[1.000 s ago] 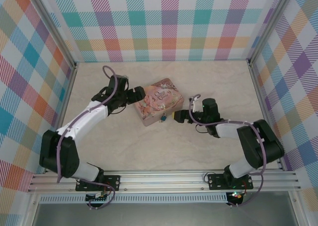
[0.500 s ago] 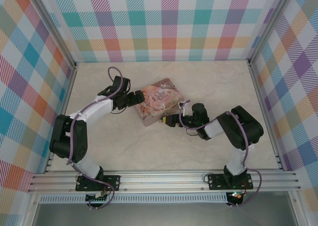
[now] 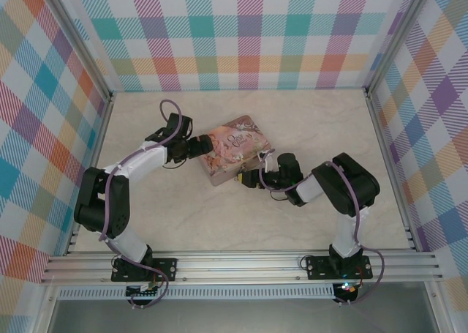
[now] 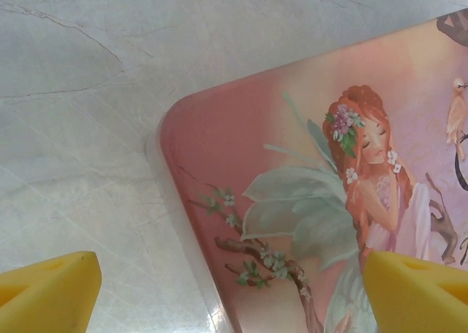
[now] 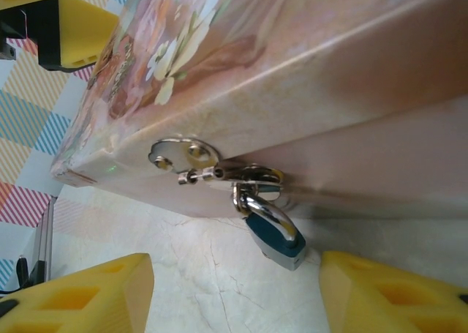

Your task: Unlock a padlock with a key

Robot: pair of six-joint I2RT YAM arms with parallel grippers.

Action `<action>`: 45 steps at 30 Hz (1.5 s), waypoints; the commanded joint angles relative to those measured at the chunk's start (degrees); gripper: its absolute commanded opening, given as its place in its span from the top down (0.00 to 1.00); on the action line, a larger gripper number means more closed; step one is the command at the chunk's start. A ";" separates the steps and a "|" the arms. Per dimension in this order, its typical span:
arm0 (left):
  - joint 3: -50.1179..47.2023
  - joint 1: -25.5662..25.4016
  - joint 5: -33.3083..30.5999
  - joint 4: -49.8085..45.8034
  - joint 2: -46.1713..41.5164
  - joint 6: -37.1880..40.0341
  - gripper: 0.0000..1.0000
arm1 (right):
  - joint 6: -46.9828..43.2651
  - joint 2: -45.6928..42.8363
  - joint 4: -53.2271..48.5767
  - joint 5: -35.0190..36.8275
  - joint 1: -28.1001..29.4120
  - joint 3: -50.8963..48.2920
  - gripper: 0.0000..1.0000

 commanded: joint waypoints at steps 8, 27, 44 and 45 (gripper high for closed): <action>-0.13 0.40 0.33 0.81 0.20 -0.18 0.08 | -0.55 2.98 0.24 -0.82 0.86 2.52 0.55; -2.89 0.40 0.05 1.74 -2.44 -0.93 0.07 | 1.14 0.81 0.93 1.26 0.90 1.56 0.81; -5.89 -0.35 1.76 5.66 -3.27 -3.09 0.06 | 4.09 4.01 1.34 1.55 0.98 4.75 0.76; -6.03 -0.39 1.82 5.64 -3.32 -3.13 0.06 | 4.22 4.20 1.39 1.67 0.99 4.91 0.76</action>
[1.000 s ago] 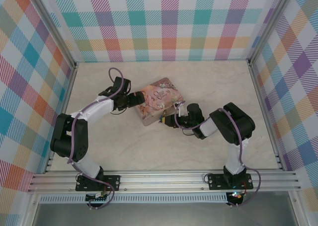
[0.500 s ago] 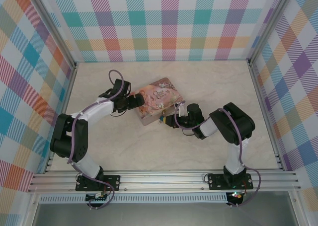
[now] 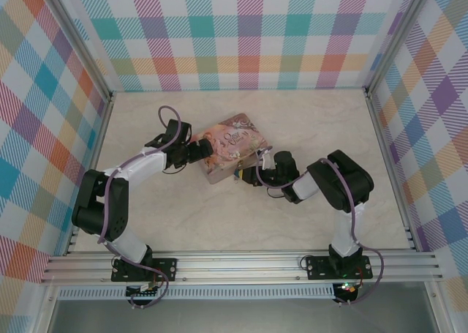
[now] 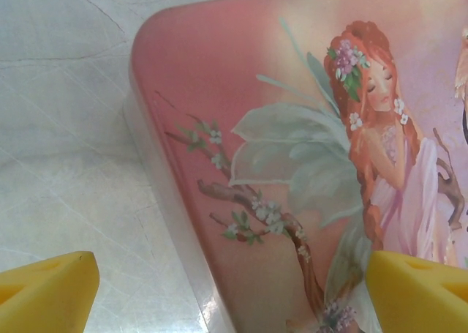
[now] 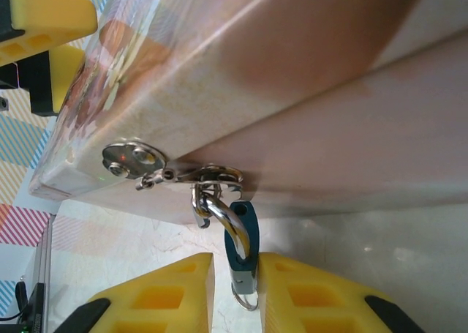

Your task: Unlock a padlock with a key

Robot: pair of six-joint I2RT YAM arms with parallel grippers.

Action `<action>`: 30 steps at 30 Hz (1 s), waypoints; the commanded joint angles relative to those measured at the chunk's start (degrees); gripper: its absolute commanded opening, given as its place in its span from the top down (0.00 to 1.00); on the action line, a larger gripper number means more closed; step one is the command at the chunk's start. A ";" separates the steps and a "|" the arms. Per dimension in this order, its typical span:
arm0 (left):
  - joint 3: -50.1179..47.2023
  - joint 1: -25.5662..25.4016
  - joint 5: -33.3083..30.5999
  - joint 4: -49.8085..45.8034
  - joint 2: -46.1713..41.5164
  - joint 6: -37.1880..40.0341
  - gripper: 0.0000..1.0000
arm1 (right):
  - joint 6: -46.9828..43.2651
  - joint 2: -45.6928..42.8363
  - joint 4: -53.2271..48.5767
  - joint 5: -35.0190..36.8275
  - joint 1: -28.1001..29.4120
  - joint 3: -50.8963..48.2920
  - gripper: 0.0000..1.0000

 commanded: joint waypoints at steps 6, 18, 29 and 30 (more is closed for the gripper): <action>-0.97 -0.57 0.03 0.93 -2.42 -0.58 0.06 | 2.65 0.94 1.71 2.34 0.69 1.34 0.87; -4.03 -2.31 -6.35 0.63 -10.33 0.42 0.06 | 3.33 -7.97 -14.49 11.69 0.73 1.53 0.94; 4.22 -11.42 -6.86 -0.72 -12.12 6.04 0.07 | 3.97 -10.90 -33.98 18.23 0.82 6.20 0.93; 5.47 -12.25 -6.43 -0.74 -10.83 6.02 0.07 | 3.82 -10.91 -35.49 19.03 0.82 6.68 0.93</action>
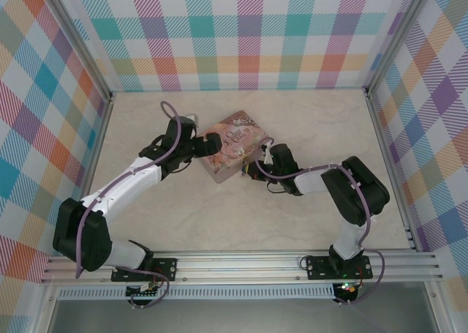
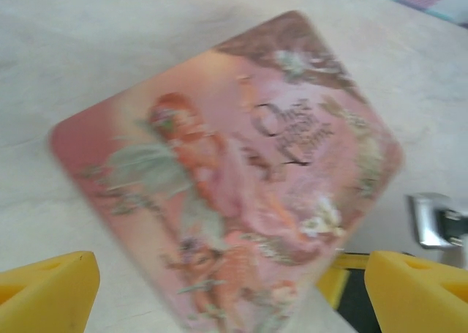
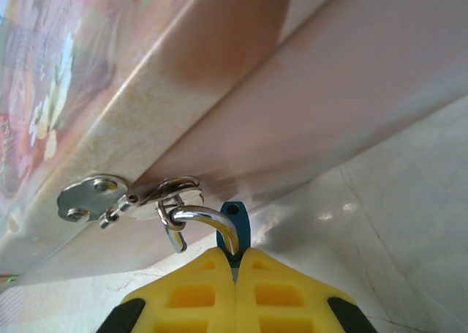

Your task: Unlock a padlock with a key

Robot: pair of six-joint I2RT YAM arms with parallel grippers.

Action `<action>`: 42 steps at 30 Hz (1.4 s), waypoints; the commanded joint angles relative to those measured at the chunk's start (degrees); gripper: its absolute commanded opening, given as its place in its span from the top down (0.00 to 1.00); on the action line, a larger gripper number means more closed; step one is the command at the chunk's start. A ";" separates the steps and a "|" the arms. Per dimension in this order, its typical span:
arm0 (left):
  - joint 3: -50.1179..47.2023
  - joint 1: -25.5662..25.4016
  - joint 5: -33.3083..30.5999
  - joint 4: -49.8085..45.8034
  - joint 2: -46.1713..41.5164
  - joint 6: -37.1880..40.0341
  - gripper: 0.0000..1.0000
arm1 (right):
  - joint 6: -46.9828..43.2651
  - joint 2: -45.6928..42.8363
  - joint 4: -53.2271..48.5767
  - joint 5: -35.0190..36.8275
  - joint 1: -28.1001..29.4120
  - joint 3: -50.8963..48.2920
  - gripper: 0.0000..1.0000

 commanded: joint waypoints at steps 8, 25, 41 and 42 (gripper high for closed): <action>7.44 -5.72 -1.41 -2.29 10.76 3.05 0.10 | 1.63 -2.60 -2.27 1.95 -0.42 -0.07 0.93; -1.82 -7.83 -0.61 1.94 13.42 -1.63 0.11 | 14.99 -3.62 -7.77 3.94 -2.54 3.70 0.93; -8.15 -7.91 -1.42 4.13 12.67 -5.04 0.11 | 10.95 -1.52 -15.77 3.95 -6.09 10.87 0.92; -8.49 -7.92 -1.55 4.23 12.50 -5.13 0.11 | 10.60 -1.27 -16.19 4.20 -6.19 11.24 0.92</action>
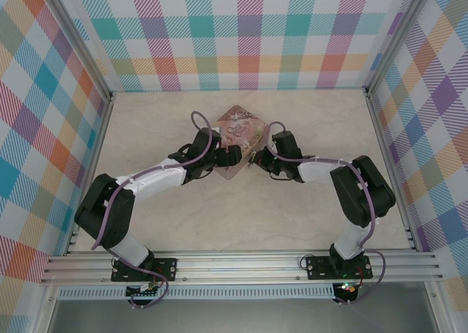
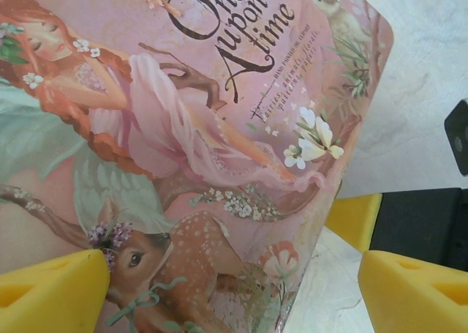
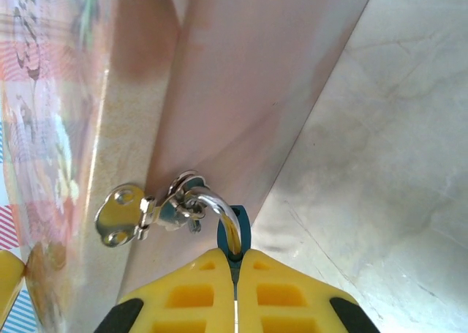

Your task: Unlock a padlock with a key

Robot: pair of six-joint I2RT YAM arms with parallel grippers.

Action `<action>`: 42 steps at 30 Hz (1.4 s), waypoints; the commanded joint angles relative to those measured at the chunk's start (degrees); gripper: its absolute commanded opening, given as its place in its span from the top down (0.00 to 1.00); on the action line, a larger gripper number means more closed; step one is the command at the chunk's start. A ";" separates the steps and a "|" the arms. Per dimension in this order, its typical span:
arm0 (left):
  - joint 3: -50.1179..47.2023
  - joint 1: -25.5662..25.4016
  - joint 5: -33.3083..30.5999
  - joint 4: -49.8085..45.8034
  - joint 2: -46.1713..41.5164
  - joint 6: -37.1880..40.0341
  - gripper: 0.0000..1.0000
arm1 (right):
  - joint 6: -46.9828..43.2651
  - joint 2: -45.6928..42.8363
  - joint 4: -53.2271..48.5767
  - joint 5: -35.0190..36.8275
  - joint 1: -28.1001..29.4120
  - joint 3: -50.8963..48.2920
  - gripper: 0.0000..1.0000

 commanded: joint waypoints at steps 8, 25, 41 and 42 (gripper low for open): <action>-4.94 -0.62 -0.75 -9.16 0.62 -3.45 0.11 | -8.28 4.08 -10.34 5.77 -1.86 8.78 0.93; -7.89 -0.66 -1.05 -8.24 -0.52 -4.60 0.11 | -13.85 5.51 -6.89 7.19 -2.58 9.75 0.92; -10.22 -0.66 -0.73 -7.05 -1.28 -5.41 0.11 | -11.86 6.69 0.23 1.15 -4.94 12.98 0.92; -10.27 -0.59 -0.70 -7.05 -1.22 -5.44 0.11 | -12.10 6.85 0.23 0.69 -4.95 13.49 0.92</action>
